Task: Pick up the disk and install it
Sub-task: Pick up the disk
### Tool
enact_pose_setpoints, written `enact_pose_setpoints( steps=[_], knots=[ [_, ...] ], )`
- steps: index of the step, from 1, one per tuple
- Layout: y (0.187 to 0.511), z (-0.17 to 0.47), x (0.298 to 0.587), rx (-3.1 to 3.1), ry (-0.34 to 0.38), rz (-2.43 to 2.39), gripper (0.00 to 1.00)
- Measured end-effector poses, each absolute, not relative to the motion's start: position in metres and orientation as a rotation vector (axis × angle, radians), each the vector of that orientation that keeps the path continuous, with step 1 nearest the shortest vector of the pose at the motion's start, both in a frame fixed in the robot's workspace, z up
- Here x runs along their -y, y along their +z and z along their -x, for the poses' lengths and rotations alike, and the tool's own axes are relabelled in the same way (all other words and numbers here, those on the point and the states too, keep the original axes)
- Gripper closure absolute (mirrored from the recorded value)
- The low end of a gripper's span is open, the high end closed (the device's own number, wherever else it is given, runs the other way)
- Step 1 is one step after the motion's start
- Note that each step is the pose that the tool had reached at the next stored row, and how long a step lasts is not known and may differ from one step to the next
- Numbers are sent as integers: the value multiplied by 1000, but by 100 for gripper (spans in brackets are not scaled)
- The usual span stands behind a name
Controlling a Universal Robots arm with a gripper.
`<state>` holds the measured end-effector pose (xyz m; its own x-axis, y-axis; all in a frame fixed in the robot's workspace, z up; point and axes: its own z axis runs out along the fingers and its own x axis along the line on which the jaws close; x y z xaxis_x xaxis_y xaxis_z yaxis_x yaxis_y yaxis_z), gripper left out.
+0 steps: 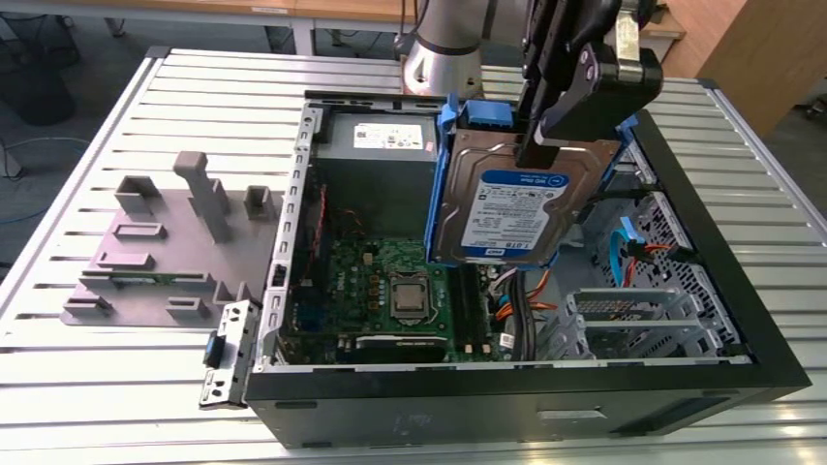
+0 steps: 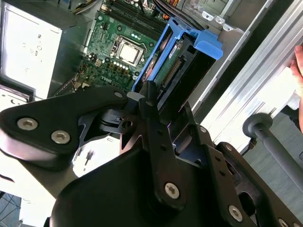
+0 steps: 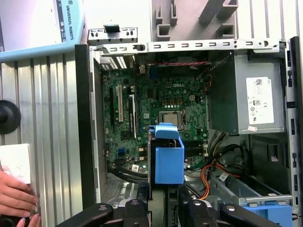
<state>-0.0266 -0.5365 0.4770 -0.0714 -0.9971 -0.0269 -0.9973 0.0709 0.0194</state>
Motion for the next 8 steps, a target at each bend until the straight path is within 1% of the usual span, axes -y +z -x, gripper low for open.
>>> enact_pose_setpoints(
  steps=[8],
  knots=[
    [477, 18, 537, -2294, 51, 2136, 65]
  ],
)
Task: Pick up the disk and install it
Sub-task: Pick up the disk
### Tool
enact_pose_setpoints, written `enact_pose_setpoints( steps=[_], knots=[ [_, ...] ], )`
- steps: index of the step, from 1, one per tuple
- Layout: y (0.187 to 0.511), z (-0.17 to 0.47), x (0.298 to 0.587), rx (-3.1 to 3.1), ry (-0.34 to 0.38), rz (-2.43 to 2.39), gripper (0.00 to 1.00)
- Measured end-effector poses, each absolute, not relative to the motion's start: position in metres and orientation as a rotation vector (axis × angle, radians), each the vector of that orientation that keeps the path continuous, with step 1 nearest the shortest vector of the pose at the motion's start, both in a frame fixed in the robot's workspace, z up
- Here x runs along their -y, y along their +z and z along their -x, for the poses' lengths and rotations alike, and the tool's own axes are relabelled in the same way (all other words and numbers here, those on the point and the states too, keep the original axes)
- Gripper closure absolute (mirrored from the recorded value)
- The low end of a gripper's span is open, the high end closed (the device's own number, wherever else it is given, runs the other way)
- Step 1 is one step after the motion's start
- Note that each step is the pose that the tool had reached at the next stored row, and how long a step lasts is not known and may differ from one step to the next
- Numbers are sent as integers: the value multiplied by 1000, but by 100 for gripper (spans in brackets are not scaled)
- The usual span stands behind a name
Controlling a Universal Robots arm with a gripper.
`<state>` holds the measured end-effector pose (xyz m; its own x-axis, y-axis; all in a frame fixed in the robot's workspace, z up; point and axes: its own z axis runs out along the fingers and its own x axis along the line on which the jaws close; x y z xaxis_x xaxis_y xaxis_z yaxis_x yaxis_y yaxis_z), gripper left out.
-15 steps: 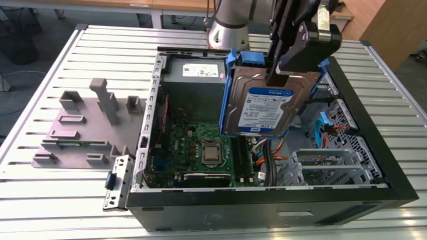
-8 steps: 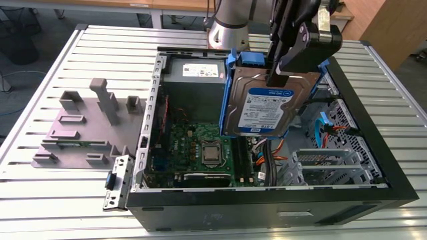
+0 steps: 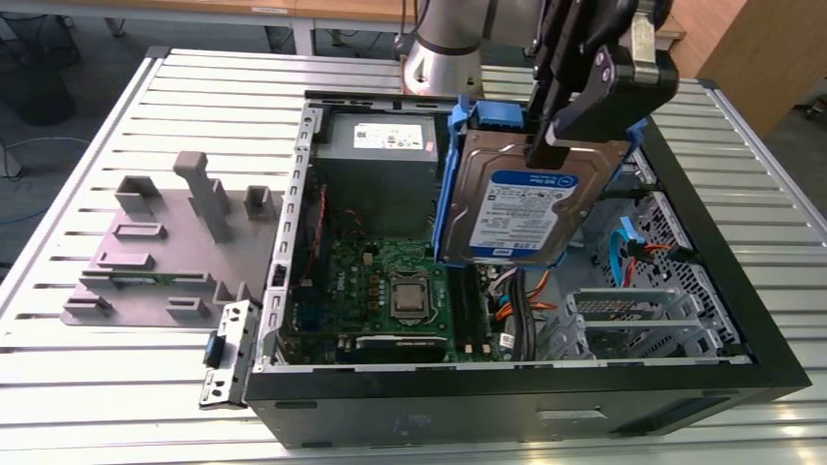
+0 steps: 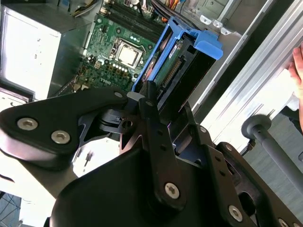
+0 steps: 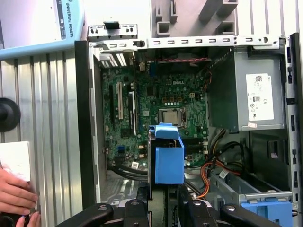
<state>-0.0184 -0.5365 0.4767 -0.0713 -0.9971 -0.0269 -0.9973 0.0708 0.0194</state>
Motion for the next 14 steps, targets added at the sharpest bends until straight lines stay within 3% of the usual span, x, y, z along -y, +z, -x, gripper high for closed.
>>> enact_pose_setpoints(
  steps=[14],
  knots=[
    [475, -1, 554, -2294, 51, 2136, 65]
  ],
)
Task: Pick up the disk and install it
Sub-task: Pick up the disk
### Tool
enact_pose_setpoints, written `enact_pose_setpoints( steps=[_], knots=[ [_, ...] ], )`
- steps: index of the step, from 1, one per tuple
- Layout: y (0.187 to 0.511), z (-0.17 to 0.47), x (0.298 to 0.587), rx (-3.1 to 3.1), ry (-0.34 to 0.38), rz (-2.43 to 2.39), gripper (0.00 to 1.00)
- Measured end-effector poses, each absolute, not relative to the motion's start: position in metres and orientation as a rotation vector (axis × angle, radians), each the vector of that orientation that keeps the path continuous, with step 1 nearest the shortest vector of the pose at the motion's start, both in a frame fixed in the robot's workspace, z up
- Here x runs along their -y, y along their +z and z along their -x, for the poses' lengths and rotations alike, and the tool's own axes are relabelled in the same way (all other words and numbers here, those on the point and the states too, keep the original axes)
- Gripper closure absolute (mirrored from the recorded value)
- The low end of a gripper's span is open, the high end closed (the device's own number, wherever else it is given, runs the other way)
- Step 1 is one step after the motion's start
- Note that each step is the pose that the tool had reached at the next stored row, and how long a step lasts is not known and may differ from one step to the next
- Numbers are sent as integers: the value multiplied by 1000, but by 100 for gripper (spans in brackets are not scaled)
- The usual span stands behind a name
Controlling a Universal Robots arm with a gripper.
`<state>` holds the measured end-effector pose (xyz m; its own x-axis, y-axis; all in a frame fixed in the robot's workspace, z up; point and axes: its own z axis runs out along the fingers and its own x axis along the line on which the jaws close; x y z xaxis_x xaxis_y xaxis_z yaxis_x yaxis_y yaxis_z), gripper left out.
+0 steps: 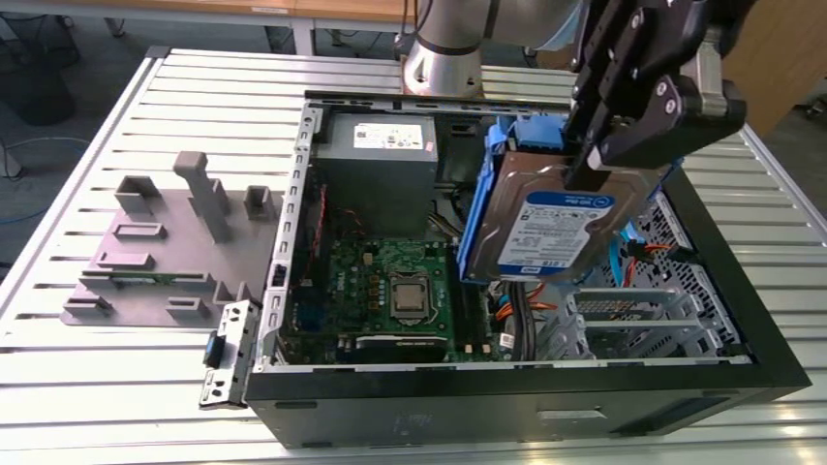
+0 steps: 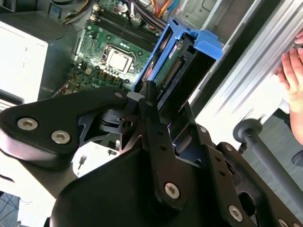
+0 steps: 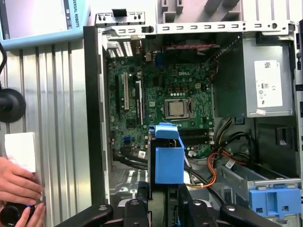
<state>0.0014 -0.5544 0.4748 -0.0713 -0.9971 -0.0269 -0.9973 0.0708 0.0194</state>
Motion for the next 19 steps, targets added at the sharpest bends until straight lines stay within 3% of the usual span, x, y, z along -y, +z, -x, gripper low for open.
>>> enact_pose_setpoints(
  steps=[19],
  knots=[
    [472, -43, 563, -2295, 53, 2137, 65]
  ],
)
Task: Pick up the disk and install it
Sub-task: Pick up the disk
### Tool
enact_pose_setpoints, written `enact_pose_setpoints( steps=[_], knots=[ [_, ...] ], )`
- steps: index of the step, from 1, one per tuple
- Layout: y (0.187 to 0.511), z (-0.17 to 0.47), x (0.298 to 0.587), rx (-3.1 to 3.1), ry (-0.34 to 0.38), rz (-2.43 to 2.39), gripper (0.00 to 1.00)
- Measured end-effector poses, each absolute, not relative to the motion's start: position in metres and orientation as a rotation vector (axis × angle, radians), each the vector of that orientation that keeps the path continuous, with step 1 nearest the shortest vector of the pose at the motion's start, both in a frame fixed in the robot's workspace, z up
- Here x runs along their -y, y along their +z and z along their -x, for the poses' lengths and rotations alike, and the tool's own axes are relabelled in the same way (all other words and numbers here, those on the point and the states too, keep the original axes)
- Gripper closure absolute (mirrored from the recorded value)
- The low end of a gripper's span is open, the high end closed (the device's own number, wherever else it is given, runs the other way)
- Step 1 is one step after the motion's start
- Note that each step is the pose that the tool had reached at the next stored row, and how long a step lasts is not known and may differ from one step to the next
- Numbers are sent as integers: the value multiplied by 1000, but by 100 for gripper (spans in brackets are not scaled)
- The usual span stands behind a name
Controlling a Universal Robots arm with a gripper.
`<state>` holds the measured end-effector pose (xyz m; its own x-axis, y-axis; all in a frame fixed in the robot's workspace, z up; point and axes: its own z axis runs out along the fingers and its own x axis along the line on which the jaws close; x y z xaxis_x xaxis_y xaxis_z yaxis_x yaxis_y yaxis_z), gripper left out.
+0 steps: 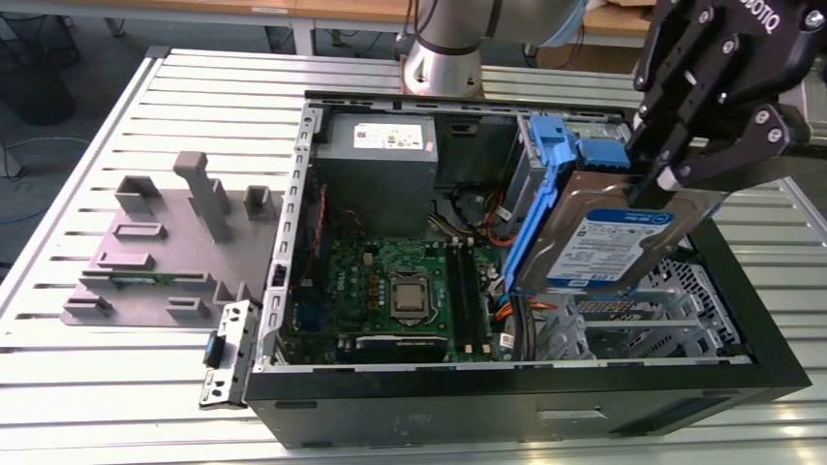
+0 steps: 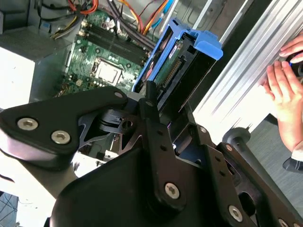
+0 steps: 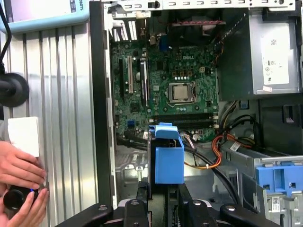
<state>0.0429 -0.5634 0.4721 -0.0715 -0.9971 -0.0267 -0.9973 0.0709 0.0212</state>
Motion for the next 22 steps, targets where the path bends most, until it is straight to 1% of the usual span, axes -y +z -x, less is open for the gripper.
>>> enact_pose_setpoints(
  steps=[13, 22],
  knots=[
    [471, -95, 565, -2297, 58, 2139, 65],
    [471, -103, 565, -2295, 59, 2142, 65]
  ],
)
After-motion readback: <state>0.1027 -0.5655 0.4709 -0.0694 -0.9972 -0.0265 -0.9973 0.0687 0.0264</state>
